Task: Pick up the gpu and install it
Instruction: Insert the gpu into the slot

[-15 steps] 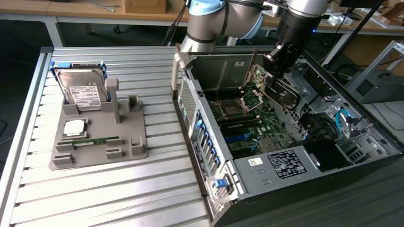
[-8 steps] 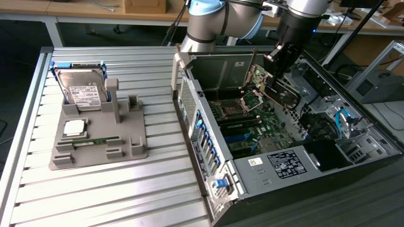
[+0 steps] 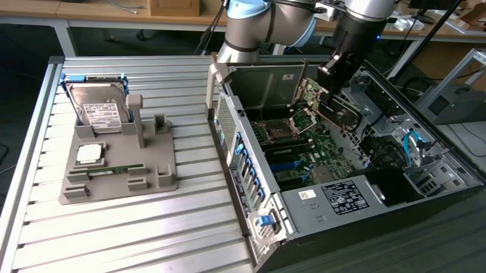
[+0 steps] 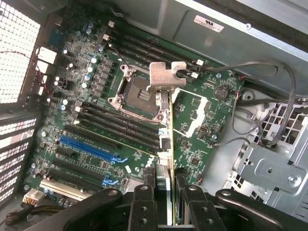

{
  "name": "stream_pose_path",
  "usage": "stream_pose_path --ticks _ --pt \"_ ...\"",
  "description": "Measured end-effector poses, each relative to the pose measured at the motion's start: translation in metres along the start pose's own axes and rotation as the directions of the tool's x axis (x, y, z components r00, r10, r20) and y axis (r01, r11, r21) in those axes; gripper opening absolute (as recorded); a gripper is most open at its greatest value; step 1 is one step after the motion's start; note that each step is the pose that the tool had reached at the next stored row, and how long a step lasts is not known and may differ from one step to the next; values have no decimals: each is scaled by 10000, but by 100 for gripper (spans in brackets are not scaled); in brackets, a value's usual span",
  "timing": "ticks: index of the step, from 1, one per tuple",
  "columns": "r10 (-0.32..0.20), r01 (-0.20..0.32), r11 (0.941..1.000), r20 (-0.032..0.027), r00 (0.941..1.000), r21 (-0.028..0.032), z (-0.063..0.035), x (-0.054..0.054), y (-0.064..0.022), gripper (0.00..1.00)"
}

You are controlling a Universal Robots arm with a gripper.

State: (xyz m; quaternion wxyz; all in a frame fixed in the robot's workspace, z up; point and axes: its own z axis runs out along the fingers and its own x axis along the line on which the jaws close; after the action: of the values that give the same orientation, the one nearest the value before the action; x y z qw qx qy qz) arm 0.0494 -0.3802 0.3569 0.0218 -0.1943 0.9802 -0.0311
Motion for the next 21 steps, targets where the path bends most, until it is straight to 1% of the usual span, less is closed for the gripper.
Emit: stream_pose_path --ticks 3,21 --pt "-169 169 9999 11 9999 -4 2 0 0 27" --pt "-706 706 9975 49 9975 -18 8 0 0 27"
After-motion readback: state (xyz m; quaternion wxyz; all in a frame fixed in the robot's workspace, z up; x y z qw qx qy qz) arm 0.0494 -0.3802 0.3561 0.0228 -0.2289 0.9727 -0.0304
